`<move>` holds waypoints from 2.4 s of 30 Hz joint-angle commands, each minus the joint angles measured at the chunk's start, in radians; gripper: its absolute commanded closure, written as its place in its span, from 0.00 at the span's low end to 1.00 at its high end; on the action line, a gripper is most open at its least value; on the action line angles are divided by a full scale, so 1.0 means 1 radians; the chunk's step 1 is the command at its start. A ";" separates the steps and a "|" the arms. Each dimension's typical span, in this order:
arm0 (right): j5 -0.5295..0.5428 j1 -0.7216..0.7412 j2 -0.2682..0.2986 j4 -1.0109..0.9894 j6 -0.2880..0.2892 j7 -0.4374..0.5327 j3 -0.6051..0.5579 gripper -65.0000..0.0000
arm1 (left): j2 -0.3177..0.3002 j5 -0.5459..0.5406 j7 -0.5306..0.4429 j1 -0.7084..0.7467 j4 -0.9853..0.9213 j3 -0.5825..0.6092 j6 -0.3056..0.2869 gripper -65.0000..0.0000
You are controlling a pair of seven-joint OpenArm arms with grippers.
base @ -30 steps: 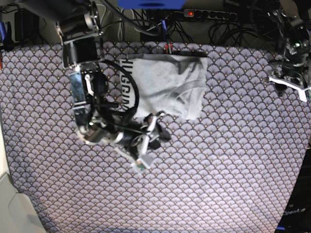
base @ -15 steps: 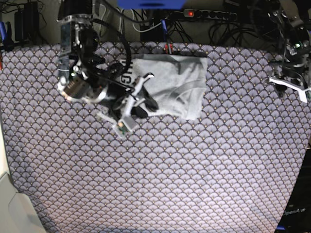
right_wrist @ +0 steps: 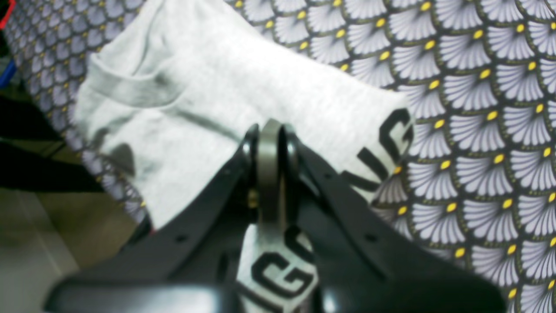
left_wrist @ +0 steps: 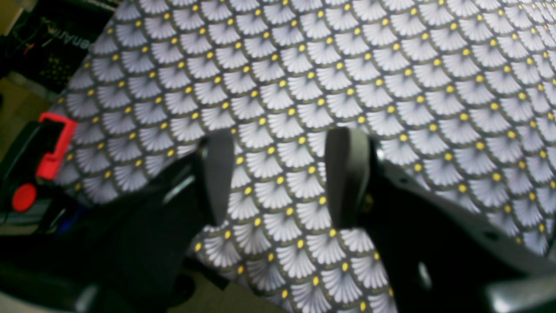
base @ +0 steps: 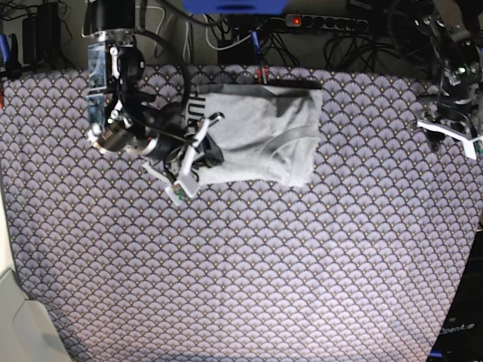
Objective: Fold the T-shirt properly
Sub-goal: 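Release the shirt and withdraw the right gripper from the bundle, then grasp the folded bundle's sides with both grippers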
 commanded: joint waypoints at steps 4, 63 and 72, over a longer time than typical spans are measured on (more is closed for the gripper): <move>0.020 0.033 0.010 -0.097 0.009 0.077 -0.003 1.00 | -0.012 -0.003 -0.022 -0.004 0.023 -0.005 0.000 0.49; 0.015 -0.026 0.120 0.227 0.008 -0.020 0.294 1.00 | -0.008 0.215 0.120 0.191 0.114 0.667 0.006 0.99; 0.015 -0.027 0.142 0.225 0.008 -0.021 0.293 1.00 | 0.057 0.214 0.127 0.079 -0.021 0.668 0.008 0.99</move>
